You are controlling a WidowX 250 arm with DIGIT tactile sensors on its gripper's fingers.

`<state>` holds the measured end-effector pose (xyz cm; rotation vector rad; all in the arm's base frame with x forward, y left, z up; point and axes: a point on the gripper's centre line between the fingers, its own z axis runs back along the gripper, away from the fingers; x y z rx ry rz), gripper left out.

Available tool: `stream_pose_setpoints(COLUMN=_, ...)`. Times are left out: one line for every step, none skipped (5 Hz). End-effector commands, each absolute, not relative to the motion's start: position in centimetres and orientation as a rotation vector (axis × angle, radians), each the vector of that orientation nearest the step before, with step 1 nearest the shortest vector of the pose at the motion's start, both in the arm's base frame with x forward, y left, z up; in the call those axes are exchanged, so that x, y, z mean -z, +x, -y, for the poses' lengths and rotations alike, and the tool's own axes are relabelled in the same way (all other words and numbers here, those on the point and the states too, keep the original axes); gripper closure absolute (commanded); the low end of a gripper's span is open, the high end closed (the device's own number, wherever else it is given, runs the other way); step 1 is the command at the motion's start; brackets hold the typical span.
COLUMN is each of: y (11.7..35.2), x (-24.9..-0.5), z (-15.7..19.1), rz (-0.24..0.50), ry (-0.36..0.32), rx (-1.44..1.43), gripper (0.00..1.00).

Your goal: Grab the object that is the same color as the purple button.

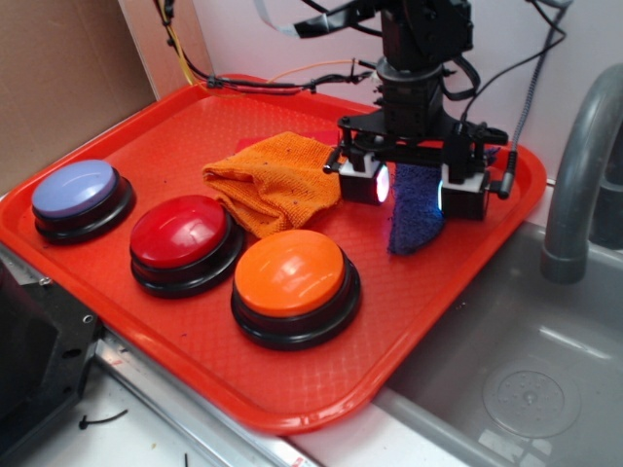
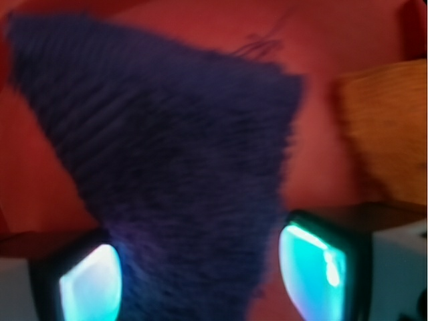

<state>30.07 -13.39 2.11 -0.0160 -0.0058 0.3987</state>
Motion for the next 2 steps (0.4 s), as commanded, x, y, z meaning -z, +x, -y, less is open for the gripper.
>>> stream_pose_setpoints(y=30.88, x=-2.6, z=14.39, rz=0.077, ry=-0.071, rx=-0.339, gripper=0.26)
stream_pose_setpoints(y=30.99, x=-2.92, z=13.95, rz=0.095, ry=-0.054, rx=-0.363, gripper=1.0)
